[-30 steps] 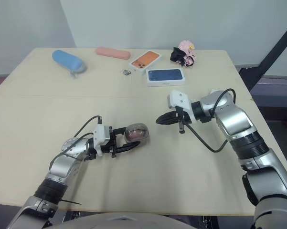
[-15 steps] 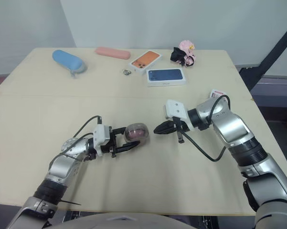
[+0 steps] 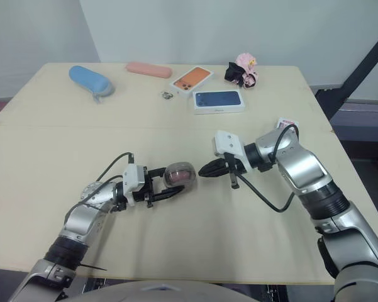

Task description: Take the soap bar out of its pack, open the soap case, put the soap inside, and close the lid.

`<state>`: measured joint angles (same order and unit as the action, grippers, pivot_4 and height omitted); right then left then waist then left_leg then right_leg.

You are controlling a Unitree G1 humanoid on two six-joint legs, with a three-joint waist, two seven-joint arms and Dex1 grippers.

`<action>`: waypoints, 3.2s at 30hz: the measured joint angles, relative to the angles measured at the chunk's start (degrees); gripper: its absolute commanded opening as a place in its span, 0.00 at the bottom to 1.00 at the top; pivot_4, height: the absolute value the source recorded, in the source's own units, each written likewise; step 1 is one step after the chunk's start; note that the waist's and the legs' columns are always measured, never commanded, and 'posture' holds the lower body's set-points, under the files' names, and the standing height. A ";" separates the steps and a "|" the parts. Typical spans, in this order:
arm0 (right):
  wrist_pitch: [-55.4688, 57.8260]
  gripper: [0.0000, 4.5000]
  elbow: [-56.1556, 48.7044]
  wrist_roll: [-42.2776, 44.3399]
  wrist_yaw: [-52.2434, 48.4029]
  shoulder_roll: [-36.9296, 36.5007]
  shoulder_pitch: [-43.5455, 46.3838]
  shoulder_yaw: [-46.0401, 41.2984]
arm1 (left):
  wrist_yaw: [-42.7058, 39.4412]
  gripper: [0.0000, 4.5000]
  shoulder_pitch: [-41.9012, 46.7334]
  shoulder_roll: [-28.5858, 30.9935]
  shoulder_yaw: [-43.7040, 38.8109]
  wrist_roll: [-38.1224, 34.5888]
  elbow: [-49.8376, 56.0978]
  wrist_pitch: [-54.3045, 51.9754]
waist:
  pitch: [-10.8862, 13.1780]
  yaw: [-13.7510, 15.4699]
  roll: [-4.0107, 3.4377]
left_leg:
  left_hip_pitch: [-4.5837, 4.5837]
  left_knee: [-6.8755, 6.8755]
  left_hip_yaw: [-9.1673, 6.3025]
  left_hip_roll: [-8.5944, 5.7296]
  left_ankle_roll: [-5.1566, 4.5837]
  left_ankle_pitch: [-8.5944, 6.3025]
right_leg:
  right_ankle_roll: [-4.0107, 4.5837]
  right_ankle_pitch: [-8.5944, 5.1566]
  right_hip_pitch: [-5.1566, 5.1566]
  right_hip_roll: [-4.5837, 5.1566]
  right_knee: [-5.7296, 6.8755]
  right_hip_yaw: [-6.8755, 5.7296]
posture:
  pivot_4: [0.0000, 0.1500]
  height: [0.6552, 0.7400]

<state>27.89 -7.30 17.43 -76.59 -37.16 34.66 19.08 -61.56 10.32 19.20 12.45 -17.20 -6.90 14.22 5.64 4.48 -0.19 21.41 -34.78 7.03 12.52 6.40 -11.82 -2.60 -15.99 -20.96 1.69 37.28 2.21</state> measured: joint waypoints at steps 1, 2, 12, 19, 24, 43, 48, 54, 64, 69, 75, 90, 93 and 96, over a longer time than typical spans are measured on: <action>0.23 0.02 -0.02 0.14 0.02 0.08 0.13 -0.02 | 0.00 0.43 0.00 0.00 0.00 0.01 0.00 0.00 | 0.00 0.00 0.00 | 0.00 0.00 0.00 0.00 0.00 0.00 | 0.00 0.00 0.00 0.00 0.00 0.00 | 1.00 1.00; 0.50 0.02 -0.09 0.33 0.05 0.16 0.23 -0.07 | 0.01 0.43 0.00 0.00 0.00 0.01 0.00 0.00 | 0.00 0.01 0.00 | 0.00 0.00 0.00 0.00 0.00 0.00 | 0.00 0.00 0.00 0.00 0.00 0.00 | 1.00 1.00; 2.39 0.02 -1.15 1.84 0.75 0.55 0.62 -0.50 | 0.01 0.43 0.02 0.03 0.00 0.03 -0.02 0.02 | 0.00 0.00 0.00 | 0.00 0.00 0.00 0.00 0.00 0.00 | 0.00 0.00 0.00 0.00 0.00 0.00 | 1.00 1.00; 2.91 0.02 -2.16 2.07 1.07 0.55 1.11 -0.60 | 0.01 0.43 0.06 0.04 -0.01 0.05 -0.08 0.04 | 0.00 0.01 0.00 | 0.00 0.00 0.00 0.00 0.00 0.00 | 0.00 0.00 0.00 0.00 0.00 0.00 | 1.00 1.00; 3.09 0.02 -2.21 2.09 1.08 0.55 1.11 -0.61 | 0.02 0.43 0.08 0.05 -0.01 0.08 -0.09 0.04 | 0.00 0.00 0.00 | 0.00 0.00 0.00 0.00 0.00 0.00 | 0.00 0.00 0.00 0.00 0.00 0.00 | 1.00 1.00; 2.94 0.02 0.16 3.68 1.67 1.22 5.48 -3.71 | 0.03 0.43 0.30 0.03 0.02 0.98 -0.08 0.54 | 0.00 0.04 -0.01 | 0.00 -0.01 0.00 0.00 0.00 0.00 | 0.00 0.00 0.01 0.00 0.02 0.00 | 1.00 1.00; 4.88 0.02 -1.16 5.23 1.66 1.53 5.50 -3.83 | 0.03 0.43 0.34 0.03 0.02 1.05 -0.11 0.60 | 0.01 0.05 -0.01 | 0.00 -0.01 0.00 0.00 0.00 0.00 | 0.00 0.00 0.01 0.00 0.02 0.01 | 1.00 1.00; 6.49 0.02 -4.85 6.46 0.23 0.44 5.40 -3.66 | 0.02 0.43 0.37 0.02 0.02 1.11 -0.11 0.61 | 0.01 0.06 -0.01 | 0.00 0.00 0.00 0.00 0.00 0.00 | 0.00 0.00 0.01 0.00 0.01 0.01 | 1.00 1.00; 3.99 0.02 -4.41 4.03 -1.12 -1.90 3.72 -0.98 | 0.03 0.43 0.37 0.02 0.02 1.14 -0.10 0.58 | 0.01 0.06 -0.01 | 0.00 0.00 0.00 0.00 0.00 0.00 | 0.00 0.00 0.01 0.00 0.01 0.01 | 1.00 1.00; 3.97 0.02 -4.48 4.16 -0.88 -1.05 3.72 -0.98 | 0.05 0.43 0.37 0.02 0.02 1.14 -0.10 0.57 | 0.01 0.06 -0.01 | 0.00 0.00 0.00 0.00 0.00 0.00 | 0.00 0.00 0.01 0.00 0.02 0.01 | 1.00 1.00; 3.98 0.02 -4.89 4.17 -0.01 0.69 3.72 -0.74 | 0.06 0.43 0.37 0.03 0.01 1.14 -0.10 0.56 | 0.01 0.04 -0.01 | -0.01 0.00 0.00 0.00 0.00 0.00 | 0.00 0.00 0.01 0.00 0.02 0.01 | 1.00 1.00; 1.38 0.02 -4.70 3.32 2.65 3.42 3.35 0.99 | 0.33 0.43 0.37 0.10 -0.08 1.13 -0.29 0.37 | 0.00 -0.10 -0.01 | -0.06 0.00 0.00 0.00 0.01 0.01 | 0.00 0.00 0.11 0.01 0.05 0.03 | 1.00 1.00; 0.52 0.02 -4.39 3.05 2.85 3.61 3.24 1.55 | 0.38 0.43 0.37 0.10 -0.09 1.12 -0.36 0.37 | -0.01 -0.13 -0.01 | -0.08 0.00 0.00 0.00 0.01 0.01 | 0.00 0.00 0.13 0.01 0.06 0.03 | 1.00 1.00; -0.26 0.02 -4.24 2.52 3.00 3.71 3.24 2.12 | 0.46 0.43 0.37 0.10 -0.12 1.11 -0.54 0.36 | -0.01 -0.22 0.00 | -0.15 0.01 0.00 0.00 0.01 0.00 | 0.00 0.00 0.20 0.02 0.06 0.03 | 1.00 1.00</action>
<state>27.63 -11.53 19.94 -73.59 -33.45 37.90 21.21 -61.09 10.69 19.30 12.32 -16.09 -7.43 14.58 5.63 4.26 -0.20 21.26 -34.77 7.03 12.52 6.42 -11.82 -2.59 -15.99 -20.76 1.71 37.34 2.24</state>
